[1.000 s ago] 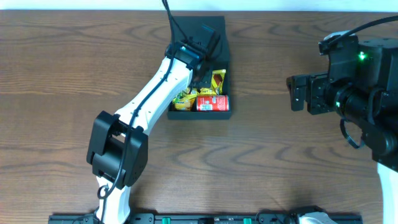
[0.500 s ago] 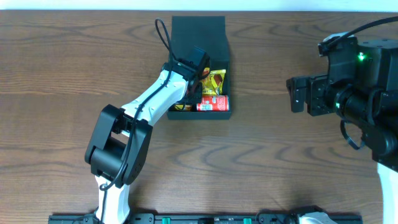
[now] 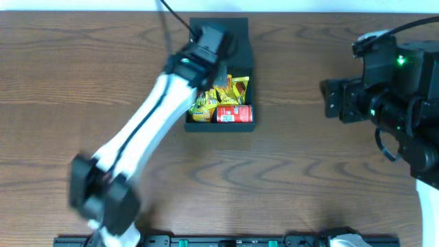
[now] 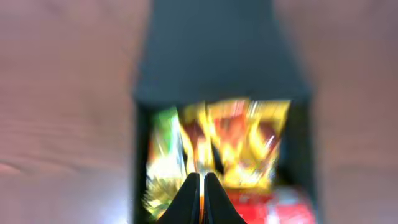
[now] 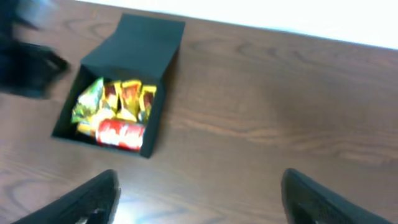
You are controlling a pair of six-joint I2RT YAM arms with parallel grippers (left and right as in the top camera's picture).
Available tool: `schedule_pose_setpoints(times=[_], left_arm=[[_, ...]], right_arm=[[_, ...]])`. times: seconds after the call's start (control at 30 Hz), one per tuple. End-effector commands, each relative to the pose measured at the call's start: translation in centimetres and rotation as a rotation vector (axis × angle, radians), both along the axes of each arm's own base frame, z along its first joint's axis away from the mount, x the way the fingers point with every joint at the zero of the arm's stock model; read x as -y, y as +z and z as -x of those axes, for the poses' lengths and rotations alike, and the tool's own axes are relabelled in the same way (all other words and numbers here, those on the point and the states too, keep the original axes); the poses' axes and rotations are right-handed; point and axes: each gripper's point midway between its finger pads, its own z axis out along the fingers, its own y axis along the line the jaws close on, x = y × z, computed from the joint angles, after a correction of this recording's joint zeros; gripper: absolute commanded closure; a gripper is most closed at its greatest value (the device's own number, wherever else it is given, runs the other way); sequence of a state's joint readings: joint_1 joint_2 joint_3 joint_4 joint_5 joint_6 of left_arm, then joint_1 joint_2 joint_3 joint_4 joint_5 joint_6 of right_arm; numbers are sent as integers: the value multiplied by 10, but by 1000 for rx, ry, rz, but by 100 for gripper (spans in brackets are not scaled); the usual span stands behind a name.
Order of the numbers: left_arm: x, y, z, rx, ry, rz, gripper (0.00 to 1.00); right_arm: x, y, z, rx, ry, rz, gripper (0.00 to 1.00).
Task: Pack container
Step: 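Open the left gripper and withdraw it from the box, then move both grippers to the box lid's top corners and grip them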
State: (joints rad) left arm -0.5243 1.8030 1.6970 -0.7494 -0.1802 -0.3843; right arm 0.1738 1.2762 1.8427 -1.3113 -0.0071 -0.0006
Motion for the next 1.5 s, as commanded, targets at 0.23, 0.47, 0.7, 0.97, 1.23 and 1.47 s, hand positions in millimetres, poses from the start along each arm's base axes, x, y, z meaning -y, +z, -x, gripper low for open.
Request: schedule_pose_setpoints(times=[0.23, 0.47, 0.7, 0.97, 1.23, 1.47], left_arm=[[-105, 9, -26, -117, 176, 310, 94], [-131, -70, -66, -336, 254, 703, 94], [-130, -138, -102, -408, 368, 887, 94], [-110, -159, -151, -319, 489, 1036, 94], [-106, -184, -148, -342, 554, 988, 94], [-104, -195, -141, -389, 571, 981, 94]], right_arm=[[-4, -53, -74, -134, -59, -65, 99], [-18, -130, -147, -327, 84, -463, 99], [-18, -217, -216, -420, 168, -863, 99], [-38, -287, -266, -478, 273, -1243, 98], [-70, -317, -272, -563, 273, -1310, 98], [-109, -326, -262, -629, 302, -1294, 99]])
